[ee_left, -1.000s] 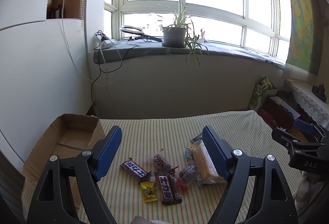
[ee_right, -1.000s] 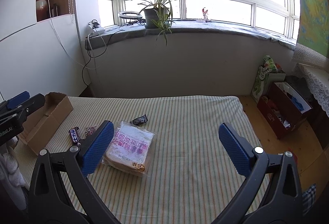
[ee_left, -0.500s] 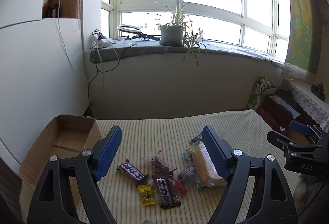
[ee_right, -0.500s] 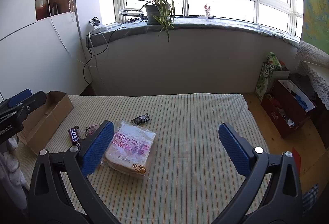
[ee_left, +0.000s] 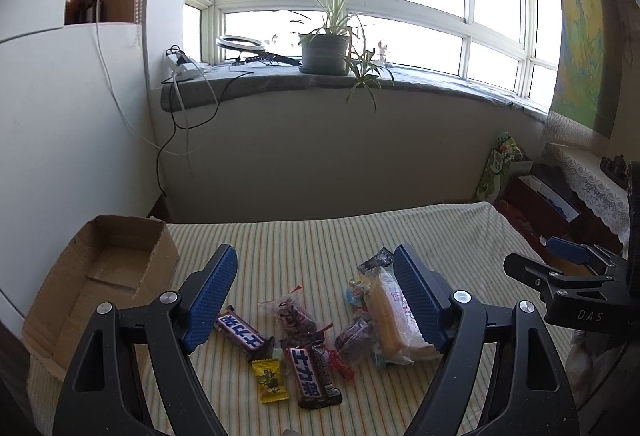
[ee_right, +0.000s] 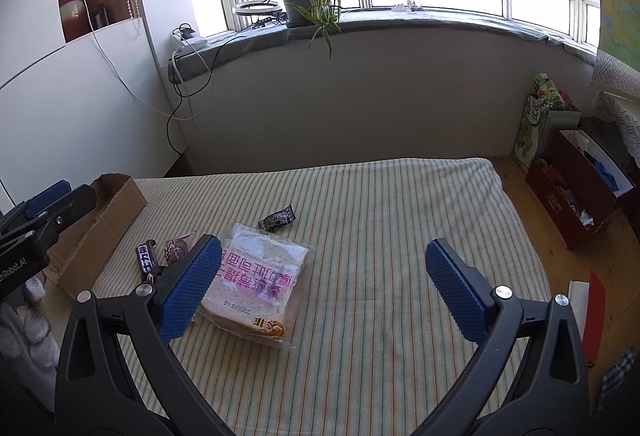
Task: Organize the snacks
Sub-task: 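Move both tools toward the snacks on the bed, then grasp the packaged bread loaf with the left gripper while the right gripper grasps it too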
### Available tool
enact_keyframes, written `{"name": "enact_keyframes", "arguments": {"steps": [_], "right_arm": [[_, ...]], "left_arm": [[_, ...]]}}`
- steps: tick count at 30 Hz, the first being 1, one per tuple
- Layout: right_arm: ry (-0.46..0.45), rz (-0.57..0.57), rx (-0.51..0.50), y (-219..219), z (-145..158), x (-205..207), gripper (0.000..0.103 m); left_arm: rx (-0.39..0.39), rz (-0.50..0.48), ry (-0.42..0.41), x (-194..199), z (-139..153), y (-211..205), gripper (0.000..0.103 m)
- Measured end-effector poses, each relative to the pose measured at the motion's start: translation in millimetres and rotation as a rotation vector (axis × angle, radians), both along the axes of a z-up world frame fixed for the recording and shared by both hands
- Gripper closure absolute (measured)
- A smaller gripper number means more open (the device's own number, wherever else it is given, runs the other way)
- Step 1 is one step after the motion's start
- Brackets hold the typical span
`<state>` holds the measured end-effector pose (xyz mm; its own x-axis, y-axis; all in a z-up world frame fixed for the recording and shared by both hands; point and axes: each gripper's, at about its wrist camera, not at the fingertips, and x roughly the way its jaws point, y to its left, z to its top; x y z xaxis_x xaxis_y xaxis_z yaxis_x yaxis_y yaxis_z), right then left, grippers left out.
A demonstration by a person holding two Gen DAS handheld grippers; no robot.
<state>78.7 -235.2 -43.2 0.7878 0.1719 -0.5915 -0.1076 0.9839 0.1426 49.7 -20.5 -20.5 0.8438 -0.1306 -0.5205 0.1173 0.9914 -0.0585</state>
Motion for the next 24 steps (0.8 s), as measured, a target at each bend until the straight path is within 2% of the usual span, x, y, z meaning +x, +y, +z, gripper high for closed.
{"name": "enact_keyframes", "arguments": {"steps": [4, 6, 7, 8, 9, 12, 14, 19, 24], "right_arm": [[0.105, 0.058, 0.113, -7.0, -18.7, 21.0, 0.002], [0.174, 0.083, 0.193, -12.8, -32.5, 34.7, 0.014], [0.2, 0.094, 0.225, -14.3, -38.8, 40.6, 0.015], [0.226, 0.093, 0.247, -16.0, -45.2, 46.4, 0.015], [0.251, 0.099, 0.275, -16.3, -53.3, 52.0, 0.015], [0.327, 0.127, 0.352, -16.0, -73.8, 62.3, 0.028], [0.367, 0.147, 0.395, -12.7, -86.0, 65.7, 0.029], [0.409, 0.179, 0.457, -5.6, -101.8, 66.7, 0.031], [0.463, 0.187, 0.521, -2.1, -119.9, 75.7, 0.044]], "left_arm": [[-0.11, -0.083, 0.1, 14.3, -17.4, 1.3, 0.032], [-0.158, -0.123, 0.152, 22.6, -28.0, -2.1, 0.044], [-0.174, -0.143, 0.173, 26.6, -33.0, -6.2, 0.046], [-0.184, -0.165, 0.194, 29.7, -38.3, -10.2, 0.047], [-0.19, -0.185, 0.217, 32.2, -43.4, -15.0, 0.053], [-0.219, -0.244, 0.277, 36.4, -56.8, -29.3, 0.064], [-0.204, -0.254, 0.296, 38.0, -64.4, -37.1, 0.068], [-0.18, -0.265, 0.335, 40.5, -75.9, -44.8, 0.071], [-0.184, -0.267, 0.375, 43.4, -90.0, -45.1, 0.071]]}}
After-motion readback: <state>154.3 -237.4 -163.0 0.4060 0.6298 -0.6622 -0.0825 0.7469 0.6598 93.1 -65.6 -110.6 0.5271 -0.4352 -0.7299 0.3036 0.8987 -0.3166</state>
